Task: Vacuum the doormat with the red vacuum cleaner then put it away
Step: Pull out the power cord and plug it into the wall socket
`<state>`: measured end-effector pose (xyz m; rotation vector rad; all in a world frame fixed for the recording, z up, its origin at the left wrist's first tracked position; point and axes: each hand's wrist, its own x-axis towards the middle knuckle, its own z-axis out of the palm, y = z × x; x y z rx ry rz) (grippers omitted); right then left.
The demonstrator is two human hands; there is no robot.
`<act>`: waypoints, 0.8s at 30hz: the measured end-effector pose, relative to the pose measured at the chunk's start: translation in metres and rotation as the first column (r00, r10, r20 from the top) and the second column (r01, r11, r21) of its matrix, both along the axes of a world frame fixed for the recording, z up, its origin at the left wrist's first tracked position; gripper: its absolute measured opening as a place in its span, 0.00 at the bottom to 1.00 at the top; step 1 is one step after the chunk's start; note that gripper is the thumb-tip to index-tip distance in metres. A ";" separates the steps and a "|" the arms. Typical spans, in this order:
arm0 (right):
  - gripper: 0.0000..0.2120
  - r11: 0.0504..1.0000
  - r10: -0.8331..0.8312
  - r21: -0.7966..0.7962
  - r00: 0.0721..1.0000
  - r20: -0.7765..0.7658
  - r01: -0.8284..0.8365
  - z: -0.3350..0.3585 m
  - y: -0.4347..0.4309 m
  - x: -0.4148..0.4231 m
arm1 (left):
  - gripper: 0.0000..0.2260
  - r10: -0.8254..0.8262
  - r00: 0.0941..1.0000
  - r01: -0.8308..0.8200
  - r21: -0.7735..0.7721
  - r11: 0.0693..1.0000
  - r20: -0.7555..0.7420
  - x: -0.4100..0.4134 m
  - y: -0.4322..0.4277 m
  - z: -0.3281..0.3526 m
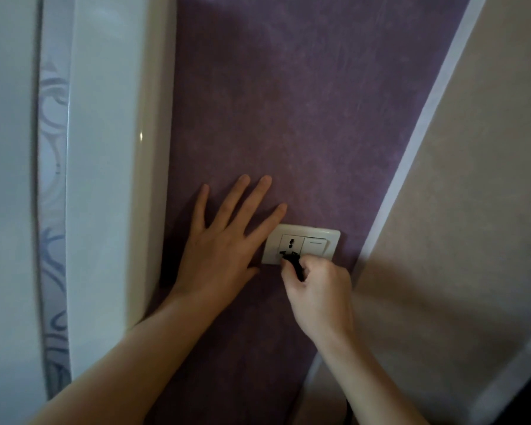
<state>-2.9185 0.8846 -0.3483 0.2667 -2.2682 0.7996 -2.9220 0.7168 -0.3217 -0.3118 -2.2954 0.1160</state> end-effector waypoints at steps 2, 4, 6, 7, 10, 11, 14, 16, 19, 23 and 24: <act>0.29 1.000 -0.013 0.025 1.000 0.024 0.012 0.004 -0.001 -0.001 | 0.50 -0.010 1.000 0.010 0.009 1.000 -0.008 0.000 0.000 0.000; 0.29 1.000 -0.013 0.019 1.000 0.016 0.013 0.006 -0.003 -0.001 | 0.51 -0.012 1.000 0.012 0.015 1.000 -0.012 -0.001 -0.001 0.000; 0.30 1.000 -0.012 0.013 1.000 -0.004 0.012 0.005 -0.004 -0.001 | 0.52 -0.012 1.000 0.012 0.015 1.000 -0.014 -0.001 0.000 0.000; 0.30 1.000 -0.014 0.016 1.000 -0.003 0.014 0.004 -0.004 -0.001 | 0.52 -0.011 1.000 0.011 0.015 1.000 -0.015 -0.001 0.000 0.000; 0.30 0.999 -0.024 0.034 1.000 -0.014 0.025 0.002 -0.010 0.001 | 0.51 -0.007 1.000 0.007 0.012 1.000 -0.012 0.000 0.000 0.000; 0.29 0.999 -0.024 0.039 0.999 -0.032 0.025 0.001 -0.012 0.002 | 0.51 -0.007 1.000 0.008 0.015 1.000 -0.013 0.000 0.000 0.000; 0.27 0.997 -0.055 0.052 0.997 -0.048 0.057 0.004 -0.014 -0.003 | 0.51 -0.016 1.000 0.016 0.021 1.000 -0.023 0.000 -0.001 0.000; 0.26 0.992 -0.090 0.085 0.996 0.015 0.088 0.007 -0.012 -0.008 | 0.51 -0.019 0.999 0.020 0.025 0.999 -0.034 -0.001 -0.001 -0.001; 0.22 0.986 -0.115 0.132 0.990 0.081 0.103 0.013 -0.011 -0.007 | 0.50 -0.021 0.999 0.022 0.021 1.000 -0.031 -0.002 0.000 -0.001; 0.20 0.971 -0.153 0.209 0.976 0.155 0.119 0.022 -0.012 0.004 | 0.48 -0.026 1.000 0.026 0.031 0.999 -0.018 0.000 -0.001 -0.001; 0.19 0.963 -0.172 0.235 0.973 0.156 0.132 0.024 -0.011 0.006 | 0.47 -0.031 0.999 0.032 0.031 0.999 -0.020 -0.001 -0.001 -0.001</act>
